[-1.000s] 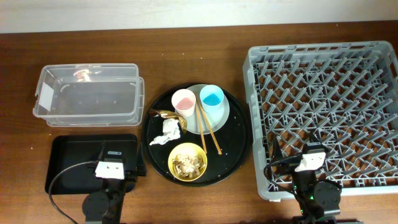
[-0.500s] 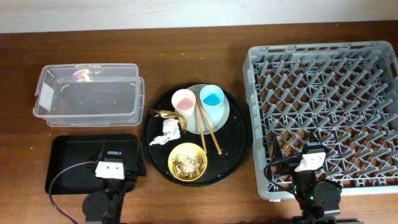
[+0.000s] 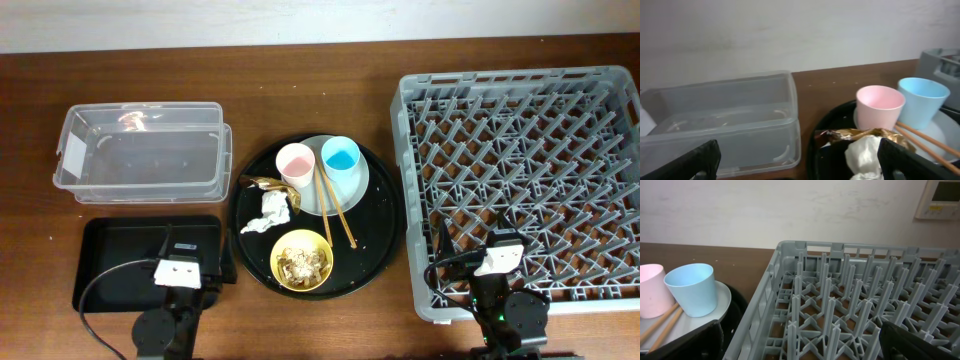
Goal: Sort waste into correct bins and load items into the dishwasher rack
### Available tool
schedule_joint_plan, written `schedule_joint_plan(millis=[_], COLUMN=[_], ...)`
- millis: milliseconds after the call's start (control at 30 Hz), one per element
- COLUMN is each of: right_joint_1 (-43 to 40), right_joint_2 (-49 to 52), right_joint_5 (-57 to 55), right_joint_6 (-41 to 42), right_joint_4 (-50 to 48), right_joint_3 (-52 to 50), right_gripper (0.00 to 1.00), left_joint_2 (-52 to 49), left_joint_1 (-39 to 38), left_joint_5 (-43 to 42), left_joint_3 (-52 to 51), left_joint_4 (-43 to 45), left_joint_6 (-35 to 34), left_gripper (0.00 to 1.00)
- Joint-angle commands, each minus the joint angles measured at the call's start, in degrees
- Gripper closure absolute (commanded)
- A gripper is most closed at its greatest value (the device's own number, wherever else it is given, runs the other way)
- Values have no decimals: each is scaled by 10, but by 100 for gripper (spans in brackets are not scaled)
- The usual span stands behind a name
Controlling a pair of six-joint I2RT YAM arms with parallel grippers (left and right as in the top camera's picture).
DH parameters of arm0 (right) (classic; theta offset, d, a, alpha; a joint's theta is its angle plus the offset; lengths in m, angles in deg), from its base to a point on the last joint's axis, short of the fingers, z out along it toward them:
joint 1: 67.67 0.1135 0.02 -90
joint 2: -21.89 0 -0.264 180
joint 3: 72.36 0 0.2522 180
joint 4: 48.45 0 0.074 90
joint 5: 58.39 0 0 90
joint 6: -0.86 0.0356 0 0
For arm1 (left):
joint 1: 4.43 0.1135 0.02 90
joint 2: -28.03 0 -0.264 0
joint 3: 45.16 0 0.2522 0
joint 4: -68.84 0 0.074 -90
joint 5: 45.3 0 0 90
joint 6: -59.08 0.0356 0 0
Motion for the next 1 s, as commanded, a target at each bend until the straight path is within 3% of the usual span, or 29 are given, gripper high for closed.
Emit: schedule_joint_plan(millis=[0,167,267,333,533,700,733,767,833,867,967], right_joint_1=[-2,-2,-2,-2,-2,-2,-2,-2,-2,-2,-2], right_joint_2=[-5,-5,-5,-5,-5,-5,-5,-5,-5,-5,-5], right_joint_5=[2,2,2,2,2,2,2,2,2,2,2], right_joint_6=[-1,-1,-1,-1,-1,-1,-1,-1,-1,-1,-1], right_joint_4=[2,2,2,2,2,2,2,2,2,2,2], right_joint_3=[-4,-4,-4,-4,-4,-4,-4,-4,-4,-4,-4], right_gripper=[2,2,2,2,2,2,2,2,2,2,2], left_joint_2=[5,-5,-63,-131,-457,-618,-633,-644,-673,-681,-702], left_joint_1=[-2,-2,-2,-2,-2,-2,-3,-3,-5,-12,-70], left_joint_5=[-110,-153,-154,-165,-205,-255,-257,-258,-236,-198,-44], left_joint_3=[11,134,269,361,688,751,751,751,751,750,724], left_joint_4=[20,-6,-90,-163,-501,-539,-543,-549,-579,-595,-603], left_joint_6=[8,-4,-5,-5,-5,-5,-5,-5,-5,-22,-105], left_gripper=[0,0,0,0,0,0,7,25,44,49,50])
